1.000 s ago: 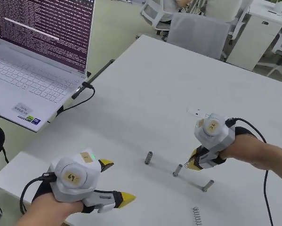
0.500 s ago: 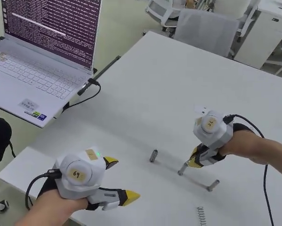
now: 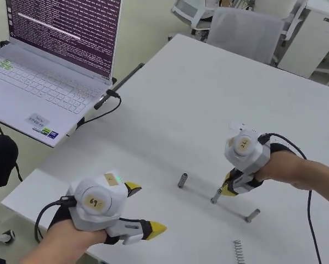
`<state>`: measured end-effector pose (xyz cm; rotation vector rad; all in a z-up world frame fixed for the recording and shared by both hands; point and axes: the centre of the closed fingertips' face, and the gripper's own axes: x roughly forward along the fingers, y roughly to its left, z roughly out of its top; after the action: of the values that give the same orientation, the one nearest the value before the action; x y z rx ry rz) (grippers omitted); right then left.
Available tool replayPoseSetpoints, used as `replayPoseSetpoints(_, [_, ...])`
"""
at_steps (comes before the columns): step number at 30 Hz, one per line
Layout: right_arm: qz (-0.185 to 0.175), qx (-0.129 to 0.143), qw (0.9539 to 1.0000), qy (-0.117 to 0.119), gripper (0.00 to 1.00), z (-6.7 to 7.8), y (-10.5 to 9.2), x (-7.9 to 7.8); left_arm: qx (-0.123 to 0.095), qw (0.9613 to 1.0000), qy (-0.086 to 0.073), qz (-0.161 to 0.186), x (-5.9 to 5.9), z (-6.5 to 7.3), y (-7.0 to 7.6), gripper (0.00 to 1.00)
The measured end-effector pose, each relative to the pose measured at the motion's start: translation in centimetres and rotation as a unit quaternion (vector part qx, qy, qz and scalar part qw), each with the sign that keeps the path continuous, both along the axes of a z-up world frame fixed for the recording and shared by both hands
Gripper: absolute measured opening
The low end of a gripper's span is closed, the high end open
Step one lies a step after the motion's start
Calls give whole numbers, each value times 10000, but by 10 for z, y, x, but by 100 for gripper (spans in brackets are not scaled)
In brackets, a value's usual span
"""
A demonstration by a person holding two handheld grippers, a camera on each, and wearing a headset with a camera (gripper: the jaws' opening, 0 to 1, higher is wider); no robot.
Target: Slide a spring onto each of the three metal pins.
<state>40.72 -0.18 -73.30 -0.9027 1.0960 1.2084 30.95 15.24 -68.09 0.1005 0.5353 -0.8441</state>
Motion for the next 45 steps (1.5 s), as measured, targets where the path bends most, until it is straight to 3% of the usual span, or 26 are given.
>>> replayPoseSetpoints(29, [17, -323, 9995, 53, 9, -37, 3, 2, 7, 10000, 51, 30, 0, -3, 1, 58])
replayPoseSetpoints(45, [-107, -279, 9996, -10, 17, -33, -3, 0, 44, 10000, 66, 27, 0, -3, 4, 58])
